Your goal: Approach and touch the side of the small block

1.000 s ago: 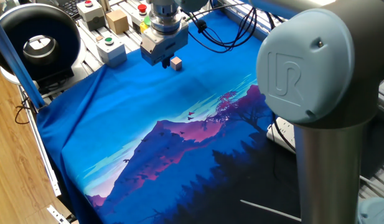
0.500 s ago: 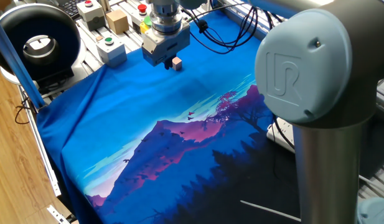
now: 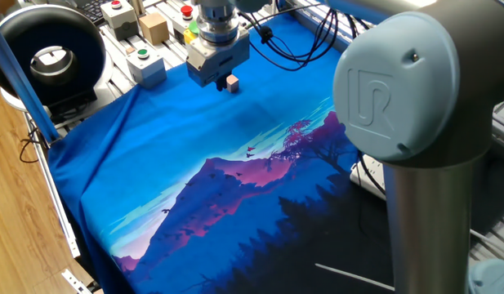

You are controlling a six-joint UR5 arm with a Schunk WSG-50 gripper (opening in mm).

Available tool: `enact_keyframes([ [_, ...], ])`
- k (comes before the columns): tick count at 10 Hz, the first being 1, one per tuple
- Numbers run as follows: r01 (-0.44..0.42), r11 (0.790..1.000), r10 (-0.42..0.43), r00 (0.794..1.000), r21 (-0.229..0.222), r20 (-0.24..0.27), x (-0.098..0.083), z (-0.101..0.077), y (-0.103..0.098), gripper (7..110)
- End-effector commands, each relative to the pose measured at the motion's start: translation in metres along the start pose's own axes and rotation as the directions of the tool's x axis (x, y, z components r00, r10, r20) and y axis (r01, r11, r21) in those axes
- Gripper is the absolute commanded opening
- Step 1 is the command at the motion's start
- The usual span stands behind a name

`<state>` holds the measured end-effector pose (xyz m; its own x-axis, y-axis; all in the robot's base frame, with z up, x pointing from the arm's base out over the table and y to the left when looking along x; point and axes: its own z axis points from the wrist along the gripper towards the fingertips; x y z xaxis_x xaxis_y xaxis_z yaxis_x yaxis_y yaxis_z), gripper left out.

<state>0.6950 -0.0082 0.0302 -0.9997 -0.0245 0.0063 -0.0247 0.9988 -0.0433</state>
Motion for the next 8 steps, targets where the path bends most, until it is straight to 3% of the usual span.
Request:
enact_keyframes([
  [1, -0.003, 1.000, 0.002, 1.000, 0.005, 0.005, -0.009, 0.011, -0.003, 7],
  [8, -0.001, 0.999, 0.000, 1.000, 0.037, 0.025, -0.023, 0.025, -0.005, 7],
])
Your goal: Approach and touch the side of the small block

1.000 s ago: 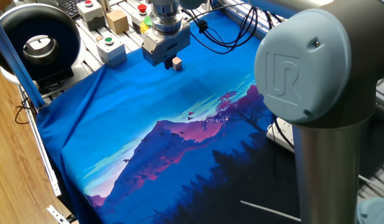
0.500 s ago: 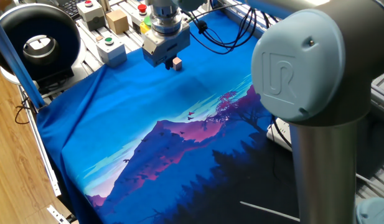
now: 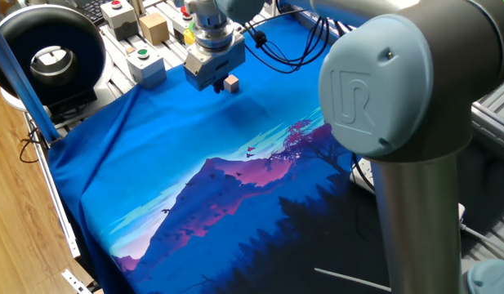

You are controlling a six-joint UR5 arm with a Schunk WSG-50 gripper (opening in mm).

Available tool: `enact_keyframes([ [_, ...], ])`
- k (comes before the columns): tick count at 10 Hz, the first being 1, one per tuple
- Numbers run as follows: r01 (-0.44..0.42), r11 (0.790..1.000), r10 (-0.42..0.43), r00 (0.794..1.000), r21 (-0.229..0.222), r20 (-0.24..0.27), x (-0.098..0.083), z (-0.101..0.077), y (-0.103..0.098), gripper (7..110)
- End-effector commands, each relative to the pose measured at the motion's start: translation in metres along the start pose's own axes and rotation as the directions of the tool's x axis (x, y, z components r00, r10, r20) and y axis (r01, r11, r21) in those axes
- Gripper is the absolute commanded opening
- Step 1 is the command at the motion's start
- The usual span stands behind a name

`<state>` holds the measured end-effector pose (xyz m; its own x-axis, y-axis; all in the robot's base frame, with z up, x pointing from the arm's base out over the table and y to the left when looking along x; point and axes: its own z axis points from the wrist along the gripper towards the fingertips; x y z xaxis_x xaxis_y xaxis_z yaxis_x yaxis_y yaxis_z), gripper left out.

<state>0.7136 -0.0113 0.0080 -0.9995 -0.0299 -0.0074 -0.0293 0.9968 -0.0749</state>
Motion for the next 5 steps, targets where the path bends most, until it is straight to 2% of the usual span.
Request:
enact_keyframes([
  [1, -0.005, 1.000, 0.005, 1.000, 0.007, 0.014, -0.005, 0.004, -0.004, 7],
  [3, 0.010, 1.000, -0.011, 1.000, 0.025, 0.022, -0.006, 0.007, -0.013, 7],
  [5, 0.013, 1.000, -0.014, 1.000, 0.017, 0.026, -0.005, 0.010, -0.015, 7],
])
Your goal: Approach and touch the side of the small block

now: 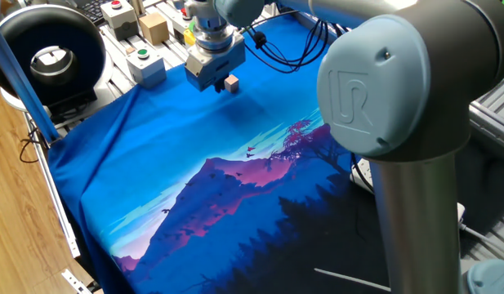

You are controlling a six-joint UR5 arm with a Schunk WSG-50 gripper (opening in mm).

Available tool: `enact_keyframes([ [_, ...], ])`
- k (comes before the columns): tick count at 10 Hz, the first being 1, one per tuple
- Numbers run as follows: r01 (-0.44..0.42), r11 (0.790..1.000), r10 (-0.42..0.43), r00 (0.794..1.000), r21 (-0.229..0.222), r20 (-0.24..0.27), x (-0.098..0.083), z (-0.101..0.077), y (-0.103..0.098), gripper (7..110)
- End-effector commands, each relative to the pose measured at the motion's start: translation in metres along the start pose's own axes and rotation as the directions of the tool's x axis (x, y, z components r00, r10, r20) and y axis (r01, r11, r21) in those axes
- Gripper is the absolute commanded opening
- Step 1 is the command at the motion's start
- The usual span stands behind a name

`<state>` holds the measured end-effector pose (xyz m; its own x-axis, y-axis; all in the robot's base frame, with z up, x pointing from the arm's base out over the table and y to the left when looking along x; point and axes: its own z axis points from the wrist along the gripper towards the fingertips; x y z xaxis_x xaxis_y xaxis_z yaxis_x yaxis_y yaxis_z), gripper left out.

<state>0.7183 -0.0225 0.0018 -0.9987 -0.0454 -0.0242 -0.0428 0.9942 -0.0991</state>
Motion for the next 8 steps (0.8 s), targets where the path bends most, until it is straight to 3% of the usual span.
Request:
enact_keyframes([
  [1, -0.001, 1.000, 0.001, 1.000, -0.010, 0.011, -0.001, 0.004, -0.005, 7],
  [8, 0.021, 1.000, -0.021, 0.999, 0.001, 0.029, 0.004, 0.010, -0.022, 7],
])
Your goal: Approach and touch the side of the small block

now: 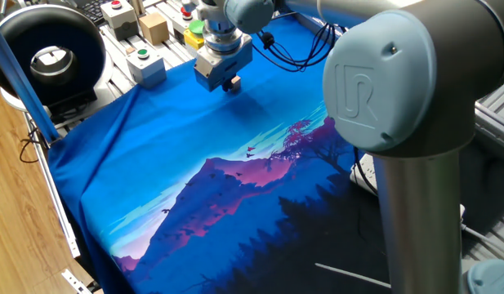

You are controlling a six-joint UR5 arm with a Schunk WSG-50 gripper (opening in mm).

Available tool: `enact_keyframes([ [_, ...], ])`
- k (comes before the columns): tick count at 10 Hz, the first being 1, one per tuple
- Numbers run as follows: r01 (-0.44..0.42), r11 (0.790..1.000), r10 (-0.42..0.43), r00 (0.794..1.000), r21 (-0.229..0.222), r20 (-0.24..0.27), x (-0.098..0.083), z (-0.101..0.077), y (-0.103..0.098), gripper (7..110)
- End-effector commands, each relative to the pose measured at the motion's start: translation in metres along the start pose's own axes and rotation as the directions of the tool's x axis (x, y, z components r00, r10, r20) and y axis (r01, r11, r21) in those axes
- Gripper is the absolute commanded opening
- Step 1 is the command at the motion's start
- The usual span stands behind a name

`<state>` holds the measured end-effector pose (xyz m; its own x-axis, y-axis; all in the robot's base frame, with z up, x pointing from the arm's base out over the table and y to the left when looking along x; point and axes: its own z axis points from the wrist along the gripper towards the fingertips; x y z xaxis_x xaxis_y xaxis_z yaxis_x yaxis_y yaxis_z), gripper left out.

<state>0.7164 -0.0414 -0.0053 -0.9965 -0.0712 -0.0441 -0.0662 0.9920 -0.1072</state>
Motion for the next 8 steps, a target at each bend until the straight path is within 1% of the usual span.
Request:
enact_keyframes([
  [1, -0.003, 1.000, 0.003, 1.000, -0.014, 0.007, 0.001, 0.001, -0.001, 7],
  [2, -0.014, 1.000, 0.014, 1.000, -0.022, 0.000, 0.001, -0.002, 0.005, 7],
  [4, -0.039, 0.999, 0.038, 0.999, -0.018, -0.021, 0.002, -0.014, 0.017, 7],
  [6, -0.077, 0.996, 0.075, 0.996, -0.040, -0.044, 0.005, -0.022, 0.033, 7],
  [7, -0.080, 0.995, 0.078, 0.996, -0.051, -0.045, 0.008, -0.027, 0.034, 7],
  [8, -0.076, 0.996, 0.073, 0.996, -0.054, -0.044, 0.011, -0.032, 0.030, 7],
])
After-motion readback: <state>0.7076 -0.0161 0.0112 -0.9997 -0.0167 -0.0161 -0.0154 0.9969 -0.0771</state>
